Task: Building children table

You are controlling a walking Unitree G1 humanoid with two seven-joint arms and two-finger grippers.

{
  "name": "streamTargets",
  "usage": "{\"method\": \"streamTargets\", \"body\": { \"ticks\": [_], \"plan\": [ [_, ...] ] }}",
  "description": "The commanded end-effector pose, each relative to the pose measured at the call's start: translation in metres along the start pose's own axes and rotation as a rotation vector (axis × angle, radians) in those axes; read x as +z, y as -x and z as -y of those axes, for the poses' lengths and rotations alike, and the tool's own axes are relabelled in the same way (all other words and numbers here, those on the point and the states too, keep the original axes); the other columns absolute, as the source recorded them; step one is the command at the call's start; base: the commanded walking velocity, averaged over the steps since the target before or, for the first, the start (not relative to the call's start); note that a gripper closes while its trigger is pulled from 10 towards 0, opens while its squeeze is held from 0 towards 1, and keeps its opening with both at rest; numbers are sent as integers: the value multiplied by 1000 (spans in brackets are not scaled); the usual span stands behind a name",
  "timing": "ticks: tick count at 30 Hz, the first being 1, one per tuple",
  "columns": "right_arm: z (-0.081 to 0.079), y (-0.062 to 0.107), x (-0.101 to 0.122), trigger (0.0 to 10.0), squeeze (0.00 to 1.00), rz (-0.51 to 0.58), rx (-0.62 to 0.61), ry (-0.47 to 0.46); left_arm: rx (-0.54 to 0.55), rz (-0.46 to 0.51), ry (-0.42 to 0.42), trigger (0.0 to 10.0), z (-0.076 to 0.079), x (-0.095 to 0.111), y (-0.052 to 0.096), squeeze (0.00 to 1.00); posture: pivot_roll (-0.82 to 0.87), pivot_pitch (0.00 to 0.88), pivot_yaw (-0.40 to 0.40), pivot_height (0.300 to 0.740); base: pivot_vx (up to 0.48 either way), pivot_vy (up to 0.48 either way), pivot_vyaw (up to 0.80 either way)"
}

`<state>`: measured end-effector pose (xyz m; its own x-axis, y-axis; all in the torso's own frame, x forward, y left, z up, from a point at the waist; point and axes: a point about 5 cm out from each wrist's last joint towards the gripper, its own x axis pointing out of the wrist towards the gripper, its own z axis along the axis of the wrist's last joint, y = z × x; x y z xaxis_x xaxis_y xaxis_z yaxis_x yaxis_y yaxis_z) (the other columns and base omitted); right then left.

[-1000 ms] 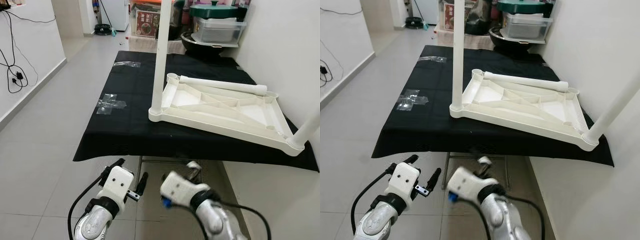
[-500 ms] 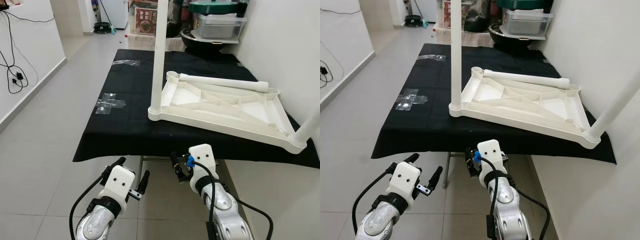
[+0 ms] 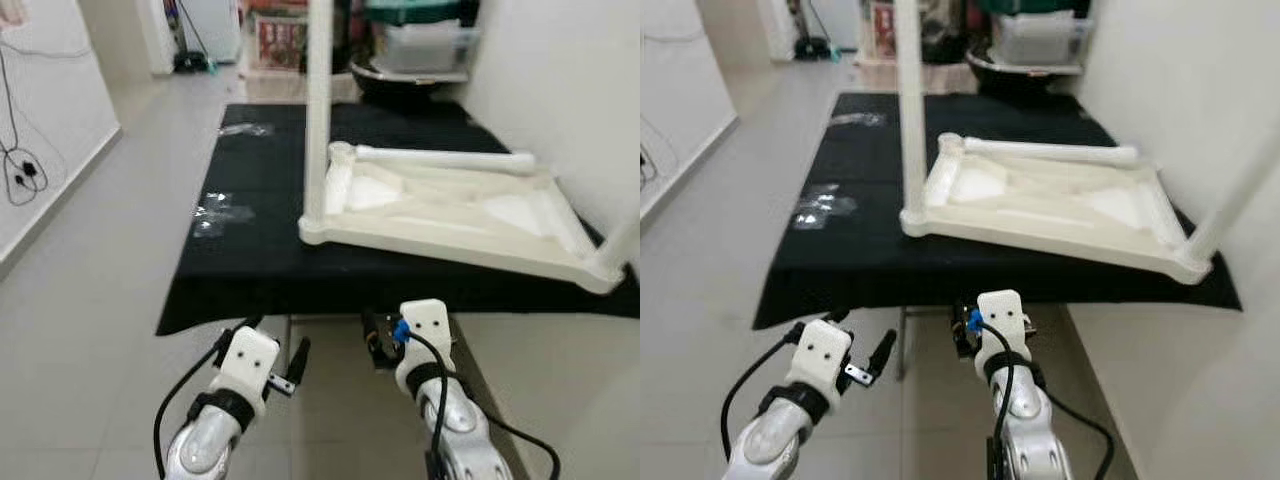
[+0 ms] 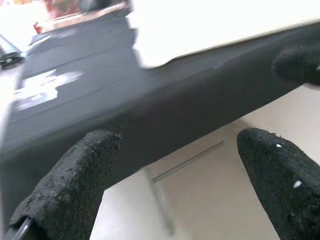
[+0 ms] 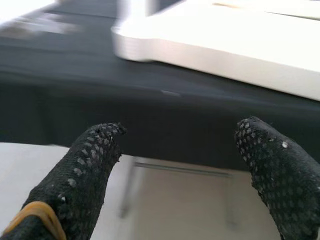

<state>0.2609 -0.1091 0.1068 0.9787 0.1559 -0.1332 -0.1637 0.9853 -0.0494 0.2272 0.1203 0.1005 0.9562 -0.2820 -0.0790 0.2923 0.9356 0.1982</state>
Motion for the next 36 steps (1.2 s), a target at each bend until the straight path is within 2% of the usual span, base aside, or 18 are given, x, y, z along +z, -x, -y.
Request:
{"method": "streamTargets", "body": {
  "ticks": [1, 6, 8, 9, 12, 14, 17, 19, 26, 36],
  "plan": [
    [-10, -1, 0, 10000, 0, 13, 12, -65, -11, -23, 11, 10000, 1, -4, 0, 0, 63, 0, -63, 740, 0, 480, 0],
    [-10, -2, -1, 10000, 0, 5, 3, -33, -21, -16, 1, 10000, 2, -3, -1, 0, 66, 0, -61, 740, 0, 480, 0],
    [-11, -2, -1, 10000, 0, 5, -10, 19, -24, -15, -1, 10000, 2, -2, -1, 0, 64, 0, -58, 740, 0, 480, 0],
    [-11, -2, -1, 10000, 0, 5, -10, 19, -24, -15, -1, 10000, 2, -2, -1, 0, 64, 0, -58, 740, 0, 480, 0],
    [-11, -1, 1, 10000, 0, 23, 38, -60, -37, -5, -11, 10000, 4, -1, -1, 0, 64, 0, -62, 740, 102, 415, 0],
    [-11, -1, 1, 10000, 0, 24, 40, -59, -36, -3, -12, 10000, 4, 0, -1, 0, 66, 0, -64, 740, 307, 332, 0],
    [-14, 0, 3, 10000, 0, 38, 65, -59, -30, 1, -14, 10000, 3, 1, -1, 0, 68, 0, -64, 740, 0, 0, 0],
    [-14, -1, 4, 10000, 0, 47, 46, -19, -18, 7, -7, 10000, 2, 3, -1, 0, 67, 0, -64, 740, 0, 0, 0],
    [-14, 1, 2, 10000, 0, 33, 88, -76, -20, 3, -6, 10000, 3, 3, -1, 0, 70, 0, -61, 740, 0, 0, 0],
    [-16, 0, 2, 10000, 0, 38, 96, -76, -28, 3, -1, 10000, 3, 3, -1, 0, 70, 0, -63, 740, 24, 0, 0]
  ]
}}
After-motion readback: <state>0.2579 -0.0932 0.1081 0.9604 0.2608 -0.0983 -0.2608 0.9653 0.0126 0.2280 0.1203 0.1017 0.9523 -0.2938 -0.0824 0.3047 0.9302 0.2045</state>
